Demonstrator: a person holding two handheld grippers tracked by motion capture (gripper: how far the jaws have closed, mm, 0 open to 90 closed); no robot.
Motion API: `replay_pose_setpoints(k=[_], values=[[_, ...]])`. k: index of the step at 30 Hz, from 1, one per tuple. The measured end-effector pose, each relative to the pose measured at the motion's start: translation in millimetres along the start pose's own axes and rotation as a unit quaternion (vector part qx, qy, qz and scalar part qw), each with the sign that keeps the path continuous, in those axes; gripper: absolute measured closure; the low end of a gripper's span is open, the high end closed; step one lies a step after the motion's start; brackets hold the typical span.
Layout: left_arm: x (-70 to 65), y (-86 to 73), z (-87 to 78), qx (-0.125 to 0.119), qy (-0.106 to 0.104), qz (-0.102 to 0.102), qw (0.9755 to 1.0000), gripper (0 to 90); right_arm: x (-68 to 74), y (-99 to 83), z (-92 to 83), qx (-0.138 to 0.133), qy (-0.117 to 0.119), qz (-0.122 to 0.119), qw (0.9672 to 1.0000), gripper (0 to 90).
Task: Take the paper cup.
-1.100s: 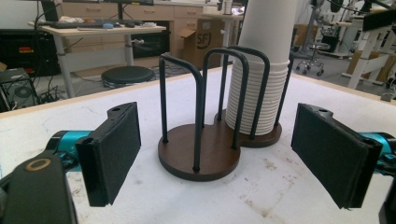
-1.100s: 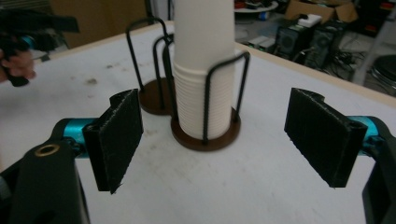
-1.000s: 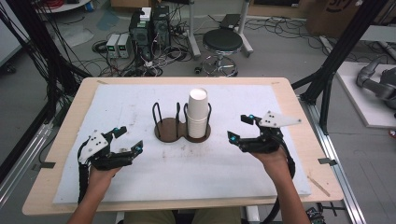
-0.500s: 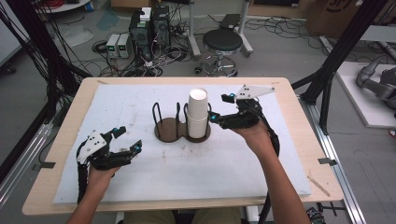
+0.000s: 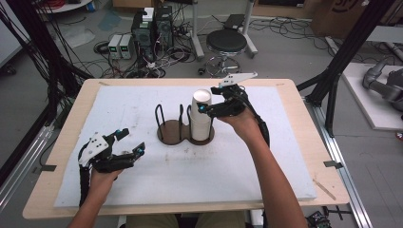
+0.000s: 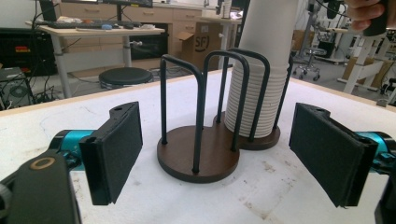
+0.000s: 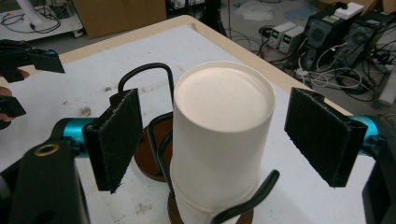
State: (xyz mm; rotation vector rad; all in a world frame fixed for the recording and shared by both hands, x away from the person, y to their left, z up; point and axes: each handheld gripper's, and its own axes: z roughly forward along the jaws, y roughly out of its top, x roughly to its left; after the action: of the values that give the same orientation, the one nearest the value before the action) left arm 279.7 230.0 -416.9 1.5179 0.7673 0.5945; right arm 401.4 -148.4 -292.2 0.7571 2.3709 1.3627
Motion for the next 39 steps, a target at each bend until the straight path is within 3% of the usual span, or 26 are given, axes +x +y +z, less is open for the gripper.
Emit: replay_pose_setpoints(k=[5,12,17,39], values=[[0.9,-0.3,-0.3,0.003,-0.002,-0.003,1.0,17.2,-2.5,2.5,11.5,0.006,0.006,0.014,0.9999,19.7],[1.5,0.1,-0.9,0.0,0.003,-0.003,1.0,17.2,-5.8,5.9,16.4,0.02,0.007,0.012,0.9997,28.0],[1.7,0.3,-1.4,-0.001,0.003,-0.006,1.0,17.2,-5.4,8.3,16.6,0.015,0.002,0.004,0.9999,33.5],[2.5,-0.5,-0.8,0.001,0.003,-0.01,0.9999,17.2,-7.6,10.7,12.3,0.006,0.004,-0.002,1.0,35.2]])
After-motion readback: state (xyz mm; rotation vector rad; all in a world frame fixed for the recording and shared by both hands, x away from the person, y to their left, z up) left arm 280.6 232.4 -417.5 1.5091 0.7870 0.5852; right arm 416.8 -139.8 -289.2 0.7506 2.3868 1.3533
